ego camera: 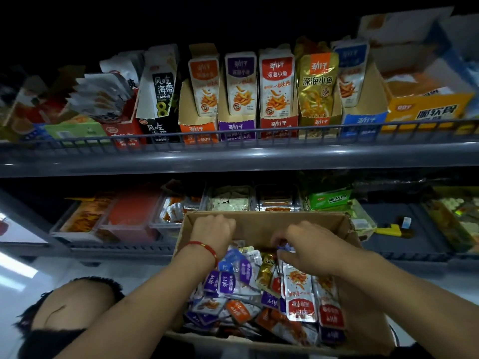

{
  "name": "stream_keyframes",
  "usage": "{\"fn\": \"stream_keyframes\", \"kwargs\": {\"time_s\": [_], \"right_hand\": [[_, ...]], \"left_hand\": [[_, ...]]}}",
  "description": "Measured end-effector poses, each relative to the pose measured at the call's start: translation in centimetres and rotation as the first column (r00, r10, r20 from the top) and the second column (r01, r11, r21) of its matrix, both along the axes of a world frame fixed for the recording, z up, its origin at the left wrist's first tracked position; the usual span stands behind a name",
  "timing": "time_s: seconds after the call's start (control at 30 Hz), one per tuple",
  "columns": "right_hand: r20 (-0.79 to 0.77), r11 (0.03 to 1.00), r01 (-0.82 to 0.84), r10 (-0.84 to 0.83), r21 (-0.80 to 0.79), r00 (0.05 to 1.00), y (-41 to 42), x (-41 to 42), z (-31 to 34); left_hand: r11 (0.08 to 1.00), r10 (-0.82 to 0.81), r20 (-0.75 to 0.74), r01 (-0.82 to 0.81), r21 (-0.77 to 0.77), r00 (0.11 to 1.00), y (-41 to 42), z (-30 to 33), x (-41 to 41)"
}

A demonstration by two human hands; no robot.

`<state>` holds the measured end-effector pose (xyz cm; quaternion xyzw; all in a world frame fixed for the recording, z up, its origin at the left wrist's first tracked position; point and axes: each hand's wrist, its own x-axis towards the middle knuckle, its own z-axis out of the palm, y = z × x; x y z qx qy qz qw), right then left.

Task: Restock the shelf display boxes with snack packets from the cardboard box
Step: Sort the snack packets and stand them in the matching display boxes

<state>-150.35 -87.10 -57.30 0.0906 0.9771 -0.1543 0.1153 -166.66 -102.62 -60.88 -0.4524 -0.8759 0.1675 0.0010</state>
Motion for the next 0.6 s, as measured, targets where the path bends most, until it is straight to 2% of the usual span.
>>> {"fn": "stream_keyframes", "kwargs": {"time_s": [0.03, 0.1, 0.17, 0.23, 0.33, 0.4, 0.47, 0.53, 0.6], "right_hand": [[-0.035, 0.999, 0.025, -0.026, -0.041, 0.999, 0.2, 0.0, 0.0], [-0.079, 0.975, 0.099, -0.116, -0.198, 0.99, 0.5, 0.1, 0.2], [-0.106, 0.905, 0.163, -0.221, -0.392, 0.97, 0.3, 0.3, 0.6], [-0.149, 0.801, 0.201, -0.338, -0.564, 0.929, 0.0, 0.4, 1.5], [-0.155, 0.615, 0.23, -0.508, -0.755, 0.847, -0.3, 0.7, 3.2], [-0.127, 0.52, 0.257, -0.592, -0.815, 0.796, -0.1, 1.1, 4.2], [-0.121, 0.458, 0.271, -0.661, -0.847, 0.74, 0.2, 1.5, 4.9], [-0.106, 0.391, 0.258, -0.703, -0.884, 0.703, 0.5, 1.7, 5.5], [-0.073, 0.317, 0.229, -0.714, -0.92, 0.696, 0.7, 1.8, 6.1]], "left_hand": [[0.991, 0.041, 0.026, -0.044, 0.13, 0.999, -0.1, 1.2, 0.0], [0.905, 0.077, 0.264, -0.179, 0.387, 0.962, -0.4, 3.6, 0.0], [0.791, -0.03, 0.58, -0.336, 0.512, 0.814, -0.5, 5.3, 0.5], [0.708, -0.155, 0.743, -0.451, 0.543, 0.651, -0.5, 6.5, 1.4], [0.529, -0.276, 0.817, -0.63, 0.568, 0.506, -0.5, 7.1, 1.8], [0.423, -0.324, 0.83, -0.716, 0.556, 0.453, -0.5, 7.4, 1.5], [0.432, -0.334, 0.852, -0.737, 0.519, 0.404, -0.7, 7.7, 1.5], [0.449, -0.377, 0.873, -0.763, 0.465, 0.31, -0.6, 8.1, 2.2], [0.391, -0.445, 0.868, -0.825, 0.408, 0.219, -0.3, 8.3, 2.7]]}}
